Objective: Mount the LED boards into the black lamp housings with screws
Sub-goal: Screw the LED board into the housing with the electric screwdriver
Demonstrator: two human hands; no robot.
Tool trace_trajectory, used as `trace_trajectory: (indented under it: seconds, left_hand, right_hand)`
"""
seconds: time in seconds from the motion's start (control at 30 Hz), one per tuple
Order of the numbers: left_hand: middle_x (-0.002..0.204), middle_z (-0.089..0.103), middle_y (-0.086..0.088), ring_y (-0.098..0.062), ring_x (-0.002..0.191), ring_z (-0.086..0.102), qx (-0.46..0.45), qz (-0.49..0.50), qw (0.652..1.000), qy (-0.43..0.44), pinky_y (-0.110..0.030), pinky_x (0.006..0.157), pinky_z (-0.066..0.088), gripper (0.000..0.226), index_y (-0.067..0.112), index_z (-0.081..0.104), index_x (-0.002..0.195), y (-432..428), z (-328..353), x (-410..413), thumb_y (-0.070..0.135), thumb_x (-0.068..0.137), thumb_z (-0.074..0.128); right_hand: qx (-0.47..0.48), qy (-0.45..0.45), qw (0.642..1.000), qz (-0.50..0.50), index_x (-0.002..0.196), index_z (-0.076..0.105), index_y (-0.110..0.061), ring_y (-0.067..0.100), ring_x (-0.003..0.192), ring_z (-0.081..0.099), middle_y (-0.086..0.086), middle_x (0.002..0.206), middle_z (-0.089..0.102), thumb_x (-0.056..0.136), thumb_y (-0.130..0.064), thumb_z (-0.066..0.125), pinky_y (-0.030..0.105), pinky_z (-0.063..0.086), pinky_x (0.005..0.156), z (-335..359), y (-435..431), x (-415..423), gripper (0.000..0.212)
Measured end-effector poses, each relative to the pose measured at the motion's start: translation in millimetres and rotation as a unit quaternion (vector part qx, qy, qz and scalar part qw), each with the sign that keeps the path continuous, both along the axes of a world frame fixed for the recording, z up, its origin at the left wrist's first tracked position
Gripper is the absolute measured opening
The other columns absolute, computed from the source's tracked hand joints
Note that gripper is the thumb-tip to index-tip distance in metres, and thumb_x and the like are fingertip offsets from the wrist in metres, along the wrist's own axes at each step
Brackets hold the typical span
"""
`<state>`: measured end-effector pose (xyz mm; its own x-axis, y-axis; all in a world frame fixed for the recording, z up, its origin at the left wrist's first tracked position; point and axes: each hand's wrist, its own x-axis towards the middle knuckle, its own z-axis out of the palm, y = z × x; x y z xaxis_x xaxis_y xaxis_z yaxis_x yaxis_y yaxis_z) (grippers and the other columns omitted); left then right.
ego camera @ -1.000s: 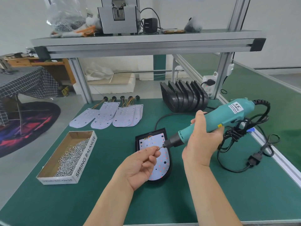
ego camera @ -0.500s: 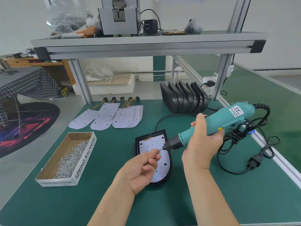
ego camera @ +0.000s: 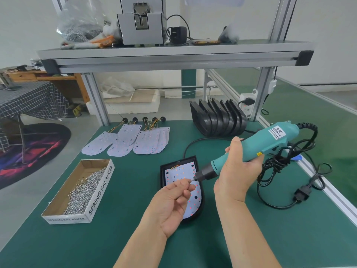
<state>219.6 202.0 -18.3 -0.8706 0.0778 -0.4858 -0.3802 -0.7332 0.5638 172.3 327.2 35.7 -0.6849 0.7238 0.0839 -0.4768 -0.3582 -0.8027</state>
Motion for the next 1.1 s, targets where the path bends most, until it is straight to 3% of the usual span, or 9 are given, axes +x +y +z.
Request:
trace_trajectory:
  seconds: [0.23, 0.4, 0.5, 0.6, 0.67, 0.77, 0.9, 1.0, 1.1]
  left_hand:
    - [0.069, 0.067, -0.008, -0.008, 0.044, 0.045, -0.192, -0.021, 0.981, 0.031, -0.015, 0.035, 0.032, 0.028, 0.001, 0.074, 0.1, -23.9, 6.0, -4.5, 0.022, 0.082, 0.077]
    - [0.06, 0.028, 0.001, -0.017, 0.051, 0.019, -0.5, 0.011, 0.864, -0.062, -0.028, 0.05, 0.014, 0.038, 0.017, 0.053, 0.081, -67.3, -12.3, -22.7, 0.047, 0.085, 0.074]
    - [0.052, 0.016, 0.007, -0.018, 0.052, 0.016, -0.586, -0.078, 0.806, -0.032, -0.033, 0.057, 0.01, 0.069, 0.023, 0.022, 0.059, -62.2, -21.3, -29.1, 0.053, 0.073, 0.082]
    - [0.045, 0.019, 0.011, -0.018, 0.051, 0.021, -0.637, -0.124, 0.76, -0.029, -0.029, 0.053, 0.014, 0.073, 0.021, 0.021, 0.059, -50.1, -25.2, -40.7, 0.052, 0.062, 0.087]
    - [0.055, 0.035, 0.005, -0.019, 0.054, 0.032, -0.631, -0.135, 0.763, -0.037, -0.028, 0.053, 0.023, 0.064, 0.016, 0.034, 0.061, -44.1, -23.9, -45.8, 0.048, 0.062, 0.089]
    - [0.089, 0.073, -0.01, -0.027, 0.079, 0.065, -0.533, -0.152, 0.832, -0.031, -0.03, 0.07, 0.047, 0.043, 0.001, 0.066, 0.087, -36.6, -22.0, -51.3, 0.03, 0.067, 0.09]
    - [0.097, 0.078, -0.007, -0.027, 0.097, 0.073, -0.477, -0.156, 0.865, -0.018, -0.041, 0.098, 0.055, 0.024, 0.007, 0.074, 0.098, -30.8, -21.6, -55.2, 0.011, 0.076, 0.083]
    - [0.097, 0.078, -0.006, -0.021, 0.088, 0.074, -0.469, -0.156, 0.869, -0.019, -0.027, 0.076, 0.058, 0.02, 0.009, 0.074, 0.097, -29.3, -21.1, -56.3, 0.01, 0.078, 0.081]
    - [0.091, 0.078, -0.001, -0.012, 0.069, 0.069, -0.48, -0.155, 0.863, -0.029, -0.014, 0.044, 0.042, 0.02, 0.012, 0.073, 0.096, -28.8, -17.5, -53.6, 0.014, 0.078, 0.082]
  right_hand:
    - [0.022, 0.012, 1.0, 0.019, 0.082, 0.055, -0.024, 0.009, 0.061, 0.059, -0.007, 0.066, 0.063, 0.081, -0.023, 0.07, 0.016, 0.048, 0.057, 2.5, -1.4, -2.9, 0.015]
    - [0.086, 0.017, 0.995, 0.038, 0.087, 0.059, -0.022, 0.013, 0.065, 0.06, 0.002, 0.075, 0.064, 0.081, -0.026, 0.071, 0.02, 0.049, 0.062, -8.0, -2.5, -3.0, 0.013]
    - [0.14, 0.013, 0.989, 0.05, 0.087, 0.061, -0.025, 0.017, 0.067, 0.061, 0.001, 0.076, 0.066, 0.078, -0.035, 0.071, 0.028, 0.051, 0.066, -17.8, -6.3, -1.7, 0.017]
    - [0.191, 0.021, 0.98, 0.054, 0.084, 0.06, -0.026, 0.011, 0.062, 0.059, -0.012, 0.068, 0.063, 0.078, -0.038, 0.071, 0.024, 0.049, 0.064, -25.3, -9.8, 0.5, 0.017]
    - [0.226, 0.036, 0.972, 0.049, 0.084, 0.059, -0.027, 0.005, 0.06, 0.057, -0.018, 0.066, 0.062, 0.08, -0.037, 0.07, 0.017, 0.046, 0.063, -27.9, -10.1, 2.0, 0.016]
    - [0.268, 0.05, 0.961, 0.047, 0.084, 0.056, -0.028, 0.001, 0.061, 0.056, -0.021, 0.068, 0.061, 0.082, -0.031, 0.07, 0.013, 0.045, 0.063, -30.0, -8.9, 3.2, 0.014]
    - [0.308, 0.053, 0.949, 0.034, 0.085, 0.057, -0.021, 0.0, 0.062, 0.057, -0.022, 0.069, 0.06, 0.083, -0.025, 0.071, 0.008, 0.041, 0.064, -33.6, -5.6, 2.3, 0.014]
    - [0.306, 0.05, 0.95, 0.038, 0.085, 0.056, -0.025, 0.003, 0.062, 0.057, -0.02, 0.069, 0.061, 0.082, -0.029, 0.07, 0.011, 0.043, 0.064, -37.8, -5.4, 1.2, 0.015]
    - [0.307, 0.038, 0.95, 0.038, 0.084, 0.055, -0.025, 0.004, 0.062, 0.057, -0.02, 0.069, 0.061, 0.082, -0.028, 0.07, 0.012, 0.044, 0.064, -41.6, -7.4, 0.6, 0.016]
